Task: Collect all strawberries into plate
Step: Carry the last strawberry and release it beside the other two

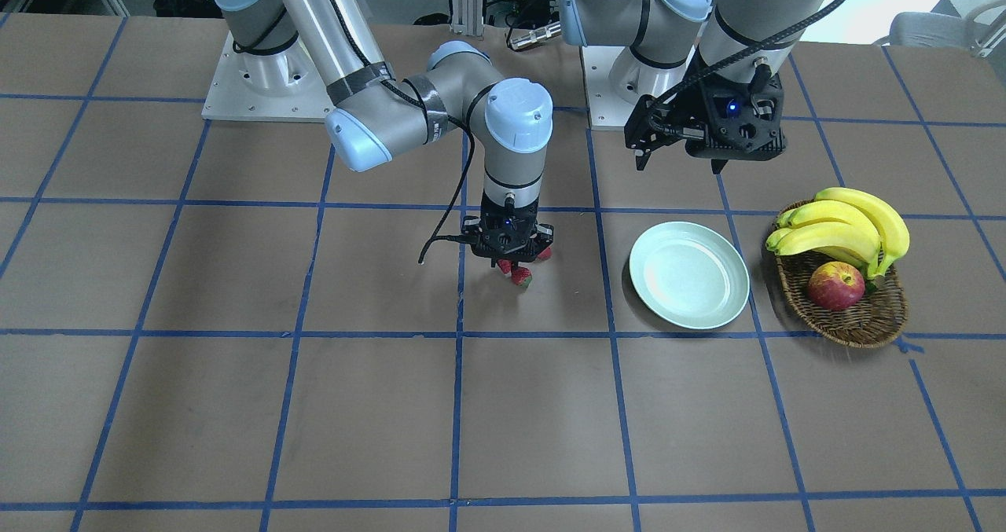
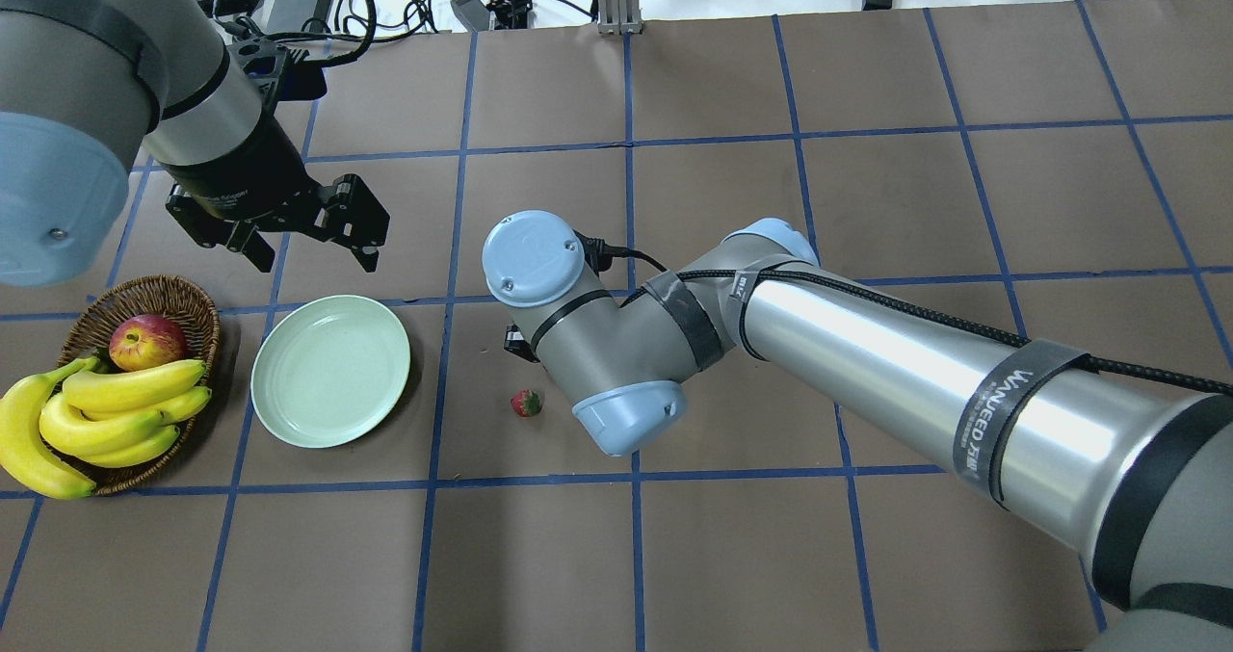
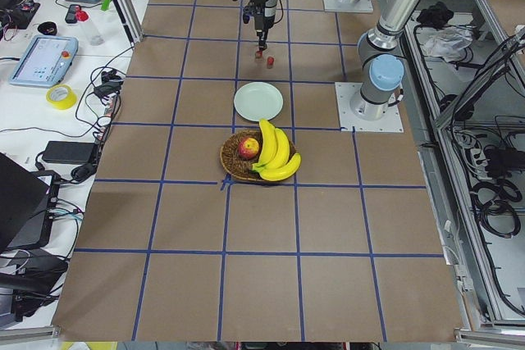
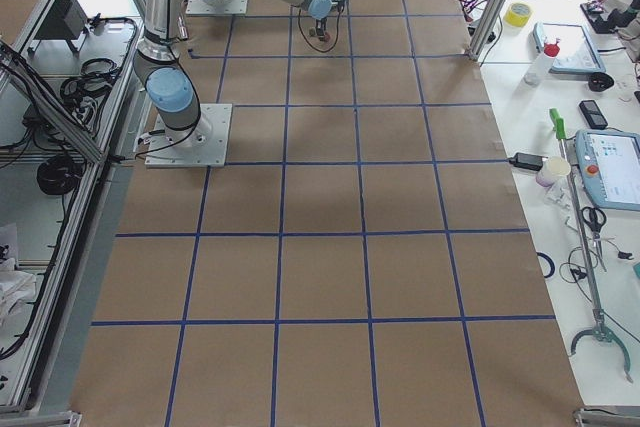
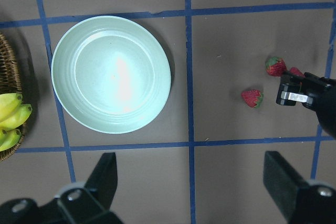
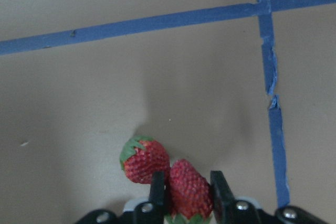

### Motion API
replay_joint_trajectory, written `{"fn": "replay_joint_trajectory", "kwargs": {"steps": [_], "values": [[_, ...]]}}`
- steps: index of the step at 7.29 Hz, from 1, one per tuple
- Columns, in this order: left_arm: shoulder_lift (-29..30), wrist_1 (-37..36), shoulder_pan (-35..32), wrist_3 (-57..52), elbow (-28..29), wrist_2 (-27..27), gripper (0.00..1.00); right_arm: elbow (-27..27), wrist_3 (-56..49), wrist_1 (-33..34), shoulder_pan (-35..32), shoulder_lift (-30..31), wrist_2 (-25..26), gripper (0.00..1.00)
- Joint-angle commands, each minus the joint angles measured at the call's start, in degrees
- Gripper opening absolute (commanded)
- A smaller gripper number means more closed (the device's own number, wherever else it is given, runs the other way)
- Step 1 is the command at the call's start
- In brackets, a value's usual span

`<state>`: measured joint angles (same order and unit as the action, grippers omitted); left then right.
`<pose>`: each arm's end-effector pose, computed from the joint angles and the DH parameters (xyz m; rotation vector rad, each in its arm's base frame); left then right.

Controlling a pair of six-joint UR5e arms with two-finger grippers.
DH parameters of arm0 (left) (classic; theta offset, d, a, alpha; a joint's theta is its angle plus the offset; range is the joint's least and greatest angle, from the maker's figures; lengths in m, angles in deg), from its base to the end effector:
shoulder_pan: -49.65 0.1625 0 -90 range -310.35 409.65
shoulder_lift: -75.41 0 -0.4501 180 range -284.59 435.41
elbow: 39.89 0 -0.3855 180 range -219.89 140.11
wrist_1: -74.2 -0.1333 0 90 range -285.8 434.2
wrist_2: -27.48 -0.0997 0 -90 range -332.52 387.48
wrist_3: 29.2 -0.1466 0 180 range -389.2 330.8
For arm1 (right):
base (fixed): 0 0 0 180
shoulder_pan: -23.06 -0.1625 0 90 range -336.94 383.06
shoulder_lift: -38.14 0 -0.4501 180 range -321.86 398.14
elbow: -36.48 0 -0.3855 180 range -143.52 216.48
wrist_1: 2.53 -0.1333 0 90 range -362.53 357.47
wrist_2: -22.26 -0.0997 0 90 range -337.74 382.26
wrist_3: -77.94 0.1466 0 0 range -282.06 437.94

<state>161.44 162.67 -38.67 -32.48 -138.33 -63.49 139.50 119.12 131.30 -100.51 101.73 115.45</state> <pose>-0.1177 -0.4489 0.4300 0.0443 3.1255 0.0813 0.4408 -0.4379 0.1825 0.2114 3.1286 -0.1487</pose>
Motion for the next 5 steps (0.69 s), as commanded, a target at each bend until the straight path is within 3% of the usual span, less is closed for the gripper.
{"fn": "replay_joint_trajectory", "kwargs": {"steps": [1, 5], "values": [[0.19, 0.12, 0.07, 0.2, -0.09, 0.27, 1.0, 0.07, 0.04, -0.07, 0.09, -0.05, 1.11, 0.87], [0.72, -0.32, 0.25, 0.91, -1.05, 0.27, 1.0, -0.63, -4.23, -0.42, 3.32, 2.31, 0.67, 0.96]]}}
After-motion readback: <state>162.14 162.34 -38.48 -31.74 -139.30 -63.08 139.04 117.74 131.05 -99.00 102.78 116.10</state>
